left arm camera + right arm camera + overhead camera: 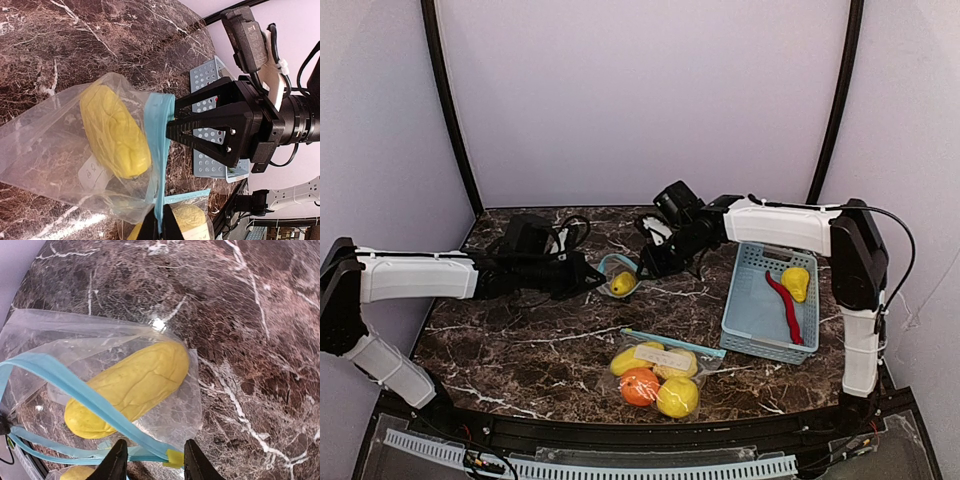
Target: Place the food in the zip-top bag and seal the zipper
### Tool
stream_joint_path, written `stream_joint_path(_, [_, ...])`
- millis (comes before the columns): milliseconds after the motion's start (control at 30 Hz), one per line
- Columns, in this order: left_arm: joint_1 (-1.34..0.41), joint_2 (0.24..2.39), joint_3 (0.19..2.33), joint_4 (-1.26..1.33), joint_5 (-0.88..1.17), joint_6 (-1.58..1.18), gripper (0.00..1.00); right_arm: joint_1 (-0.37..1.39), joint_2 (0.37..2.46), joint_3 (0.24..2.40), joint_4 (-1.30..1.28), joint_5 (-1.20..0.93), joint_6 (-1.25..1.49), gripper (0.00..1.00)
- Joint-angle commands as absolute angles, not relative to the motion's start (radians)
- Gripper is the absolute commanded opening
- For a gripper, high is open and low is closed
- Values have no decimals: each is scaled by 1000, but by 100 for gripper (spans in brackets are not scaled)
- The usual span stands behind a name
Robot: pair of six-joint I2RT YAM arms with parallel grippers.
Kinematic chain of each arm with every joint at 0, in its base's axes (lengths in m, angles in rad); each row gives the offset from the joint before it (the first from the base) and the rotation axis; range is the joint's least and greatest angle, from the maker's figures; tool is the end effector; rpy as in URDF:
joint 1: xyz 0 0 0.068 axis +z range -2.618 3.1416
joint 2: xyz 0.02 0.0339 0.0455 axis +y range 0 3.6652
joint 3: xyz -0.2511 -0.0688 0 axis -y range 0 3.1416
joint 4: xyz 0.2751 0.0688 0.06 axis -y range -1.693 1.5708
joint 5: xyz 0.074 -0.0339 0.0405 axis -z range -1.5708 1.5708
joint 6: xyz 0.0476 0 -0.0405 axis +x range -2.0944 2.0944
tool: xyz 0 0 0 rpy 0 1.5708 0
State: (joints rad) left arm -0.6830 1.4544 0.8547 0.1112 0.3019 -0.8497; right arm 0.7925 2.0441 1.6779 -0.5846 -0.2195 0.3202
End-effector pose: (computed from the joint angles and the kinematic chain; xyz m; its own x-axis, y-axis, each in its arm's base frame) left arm 0.2682 -0.2365 0.2011 -0.8459 -0.2362 -0.4782 0.2589 0.6020 -0.7554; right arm 0.3316 0.3511 0.1965 -0.7891 -0.3628 -0.4957 -0.5642 0.7473 0.3511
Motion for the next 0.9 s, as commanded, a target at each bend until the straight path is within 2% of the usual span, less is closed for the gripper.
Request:
stream_joint_path(0, [-674,1419,855,87,307,-837,1,790,2062,1695,-529,-284,260,33])
stream_joint_path(133, [-669,1416,854,86,313,-835,1,790,2080,1706,-535,-310,244,23])
stream_joint_path(300, [-652,1404,852,69,315,-824,1,790,2044,1713,-566,-273,244,0])
stream_joint_path(600, [-643,1429,891,-57,270,-747,1,813,1937,1793,-847,-391,264,0])
stream_joint_path(733, [-643,1448,927,-112,223,-693,1,828,1897,1744,-922,-479,297,0])
stream_joint_path(867, [-645,1509,965,-137,272,-660,1,827,1885,1674,-928,-439,351,0])
